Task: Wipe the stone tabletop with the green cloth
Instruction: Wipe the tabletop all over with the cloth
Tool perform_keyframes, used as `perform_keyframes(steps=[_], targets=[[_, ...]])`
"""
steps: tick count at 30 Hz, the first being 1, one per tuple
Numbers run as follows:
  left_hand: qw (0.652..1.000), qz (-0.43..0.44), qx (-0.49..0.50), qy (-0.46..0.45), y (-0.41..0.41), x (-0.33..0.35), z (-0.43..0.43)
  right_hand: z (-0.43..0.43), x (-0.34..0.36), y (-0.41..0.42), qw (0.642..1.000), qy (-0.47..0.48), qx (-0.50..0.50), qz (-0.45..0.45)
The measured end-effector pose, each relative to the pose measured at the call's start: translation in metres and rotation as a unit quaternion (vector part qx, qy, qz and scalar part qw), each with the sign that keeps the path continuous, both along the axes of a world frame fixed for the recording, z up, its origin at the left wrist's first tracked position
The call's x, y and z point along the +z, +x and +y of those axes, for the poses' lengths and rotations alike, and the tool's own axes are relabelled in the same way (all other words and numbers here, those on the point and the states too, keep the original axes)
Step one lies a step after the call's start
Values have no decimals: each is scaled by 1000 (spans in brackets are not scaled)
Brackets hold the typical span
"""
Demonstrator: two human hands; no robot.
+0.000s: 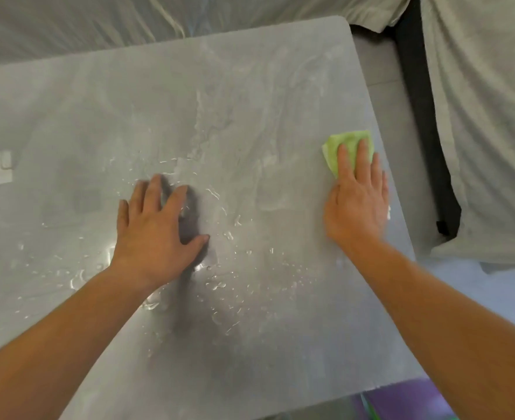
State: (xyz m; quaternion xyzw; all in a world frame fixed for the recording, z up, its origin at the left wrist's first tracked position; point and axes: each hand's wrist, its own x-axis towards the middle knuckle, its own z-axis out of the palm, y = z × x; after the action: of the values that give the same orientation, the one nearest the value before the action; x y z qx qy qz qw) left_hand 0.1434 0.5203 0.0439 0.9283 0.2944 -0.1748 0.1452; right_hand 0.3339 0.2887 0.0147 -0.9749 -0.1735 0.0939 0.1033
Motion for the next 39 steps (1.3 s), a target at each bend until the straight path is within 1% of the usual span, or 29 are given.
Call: perform_keyframes(steps=[2, 4, 6, 8, 10, 12, 13, 14, 17, 19, 20, 22, 24, 25, 26, 27, 29, 30, 31, 32, 33, 34, 35, 36, 37, 38, 39], targets=[[1000, 10, 9, -13, -6, -1, 2, 7, -5, -48, 994, 5, 106, -12], [1000, 9, 8, -17, -9, -1, 3, 9, -4, -98, 976, 7, 220, 2], [1000, 9, 2, -15, -11, -2, 5, 19, -5, -104, 961, 5, 276, 17], [1000, 19, -5, -14, -13, -3, 6, 45, -8, -76, 960, 0, 281, 2], [1000, 25, -12, -13, -14, -5, 6, 77, -10, -46, 973, 3, 230, -4], [1000, 18, -8, -21, -15, -7, 6, 97, -8, -45, 985, 12, 173, 4], [1000, 14, -3, -24, -15, -7, 6, 99, -8, -57, 984, 16, 178, 1], [1000, 12, -2, -25, -15, -8, 6, 92, -8, -75, 977, 17, 211, -1], [999, 22, -9, -26, -16, -9, 6, 54, -6, -121, 939, 1, 343, 7], [999, 24, -13, -24, -16, -7, 6, 47, -8, -103, 920, -10, 392, 7], [999, 23, -16, -23, -16, -7, 7, 51, -11, -87, 925, -12, 381, -3], [999, 24, -21, -29, -16, -7, 7, 65, -11, -61, 958, -1, 288, -8], [999, 23, -20, -35, -18, -8, 7, 78, -9, -66, 981, 16, 194, -3], [999, 22, -22, -40, -18, -8, 7, 78, -9, -80, 985, 20, 172, -5], [998, 19, -24, -47, -19, -8, 8, 72, -9, -98, 984, 17, 177, -5], [998, 14, -26, -56, -20, -7, 9, 62, -7, -117, 978, 11, 209, -5], [997, 4, -32, -76, -21, -4, 13, 31, -4, -138, 949, -3, 315, 2], [996, 0, -38, -83, -23, -3, 14, 15, -3, -132, 930, -11, 366, 2], [996, -3, -46, -82, -25, -3, 15, 3, -4, -119, 919, -18, 393, -2], [996, -6, -59, -73, -28, -3, 14, -6, -4, -101, 926, -25, 378, -2], [996, -10, -74, -57, -31, -4, 12, -11, -5, -84, 947, -27, 320, 2], [995, -16, -89, -38, -35, -6, 8, -11, -4, -69, 971, -23, 238, 8], [994, -27, -99, -23, -38, -8, 2, -7, -4, -63, 987, -17, 160, 12], [994, -39, -102, -15, -40, -10, -5, 0, -4, -66, 994, -10, 109, 9], [993, -46, -103, -15, -42, -11, -14, 4, -4, -76, 996, -7, 83, 5], [993, -48, -104, -18, -45, -12, -24, 5, -4, -91, 996, -5, 86, 2], [993, -46, -106, -20, -47, -15, -33, 1, -5, -110, 994, -4, 112, -2]])
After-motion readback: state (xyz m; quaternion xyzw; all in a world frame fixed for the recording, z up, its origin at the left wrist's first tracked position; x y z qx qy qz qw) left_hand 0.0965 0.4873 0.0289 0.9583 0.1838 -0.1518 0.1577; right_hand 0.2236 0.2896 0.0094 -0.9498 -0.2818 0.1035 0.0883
